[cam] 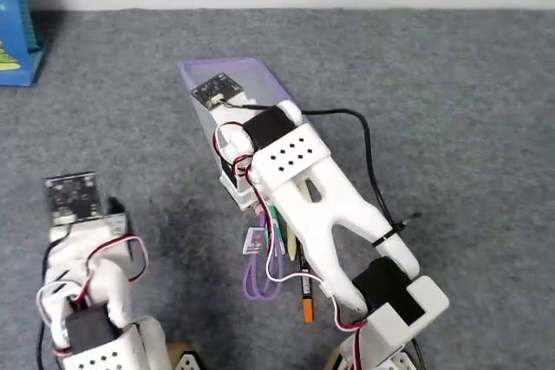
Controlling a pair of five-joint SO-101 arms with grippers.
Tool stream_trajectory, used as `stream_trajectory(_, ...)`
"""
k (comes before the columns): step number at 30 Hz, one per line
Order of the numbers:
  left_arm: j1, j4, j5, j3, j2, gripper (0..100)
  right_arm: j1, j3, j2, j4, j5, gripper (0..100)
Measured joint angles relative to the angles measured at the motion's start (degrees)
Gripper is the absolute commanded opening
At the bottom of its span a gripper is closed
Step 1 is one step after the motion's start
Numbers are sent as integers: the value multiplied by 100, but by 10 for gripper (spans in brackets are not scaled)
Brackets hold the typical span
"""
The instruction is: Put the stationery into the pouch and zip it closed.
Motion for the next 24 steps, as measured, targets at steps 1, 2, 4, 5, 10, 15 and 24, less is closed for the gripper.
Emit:
stream_trajectory(1,123,0,0,0,0,274,0,0,0,0,0,8)
stream_trajectory(2,264,0,53,0,0,272,0,0,0,0,0,8)
stream_trajectory(4,598,-88,237,0,0,272,0,9,-123,0,0,8)
stream_trajectory(5,747,-167,360,0,0,272,0,9,-229,0,0,8)
stream_trajectory(10,1345,-677,1380,0,0,272,0,9,-835,0,0,8)
stream_trajectory(15,1776,-1046,1943,0,0,273,0,9,-1319,0,0,8)
stream_trajectory(24,2549,-1266,2057,0,0,274,0,9,-1749,0,0,8)
